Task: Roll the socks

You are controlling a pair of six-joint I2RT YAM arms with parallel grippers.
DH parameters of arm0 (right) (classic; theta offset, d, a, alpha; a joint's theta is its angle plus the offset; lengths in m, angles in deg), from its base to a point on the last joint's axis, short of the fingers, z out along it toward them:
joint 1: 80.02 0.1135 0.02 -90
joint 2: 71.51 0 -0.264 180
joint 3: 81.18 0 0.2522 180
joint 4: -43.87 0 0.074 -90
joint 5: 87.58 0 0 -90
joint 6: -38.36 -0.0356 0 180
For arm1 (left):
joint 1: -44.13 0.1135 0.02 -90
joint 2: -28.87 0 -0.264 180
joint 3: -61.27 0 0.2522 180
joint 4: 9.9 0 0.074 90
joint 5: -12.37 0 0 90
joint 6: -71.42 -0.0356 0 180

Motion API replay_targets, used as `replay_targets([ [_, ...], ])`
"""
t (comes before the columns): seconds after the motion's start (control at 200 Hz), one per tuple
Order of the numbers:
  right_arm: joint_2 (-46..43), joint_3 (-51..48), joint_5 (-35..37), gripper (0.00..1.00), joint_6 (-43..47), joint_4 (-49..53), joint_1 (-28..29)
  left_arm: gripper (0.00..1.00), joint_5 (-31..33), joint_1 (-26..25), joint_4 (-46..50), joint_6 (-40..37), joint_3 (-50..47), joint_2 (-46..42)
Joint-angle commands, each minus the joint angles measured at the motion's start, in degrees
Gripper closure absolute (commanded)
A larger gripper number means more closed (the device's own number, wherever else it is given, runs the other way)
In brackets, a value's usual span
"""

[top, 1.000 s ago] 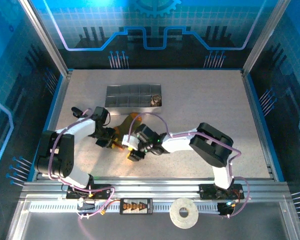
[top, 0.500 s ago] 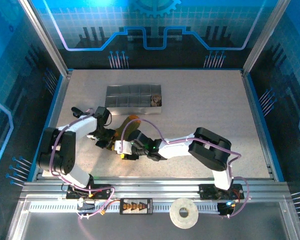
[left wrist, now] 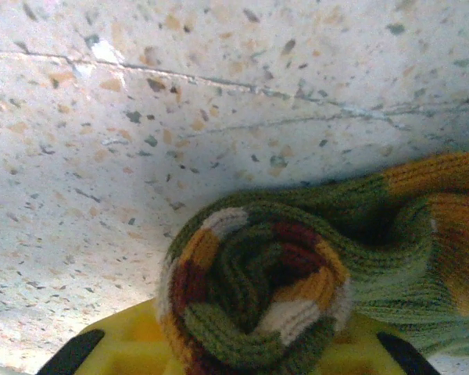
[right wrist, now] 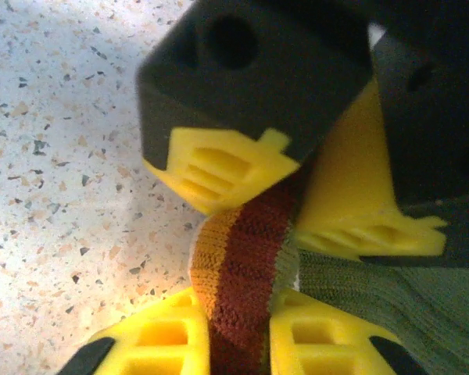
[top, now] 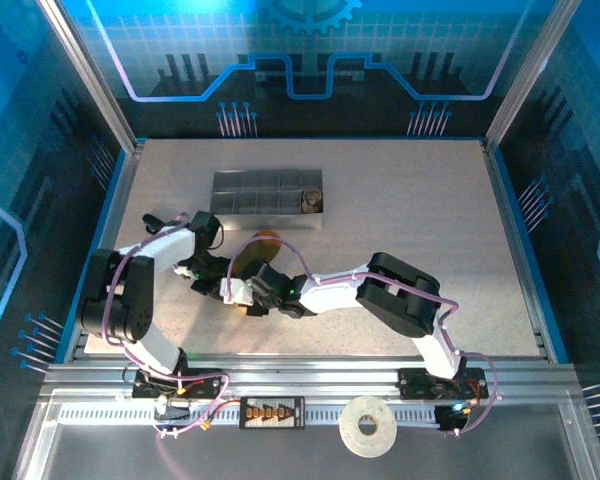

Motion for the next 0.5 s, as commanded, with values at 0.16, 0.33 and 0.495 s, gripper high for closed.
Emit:
replay_targets([
  [0.16,4.0,1.0,-6.7,1.00,-9.4,10.6,-3.4,0.41,2.6,3.4,7.9,-0.7,-6.3,-10.3],
  [0.33,7.0,3.4,-12.0,1.00,-15.0,16.5,-5.3,0.31,0.9,7.6,7.3,-2.1,-7.2,-17.3],
  [0.495,10.3,7.2,-15.6,1.00,-18.2,22.4,-7.0,0.28,1.4,8.4,5.5,-3.2,-6.5,-21.2],
])
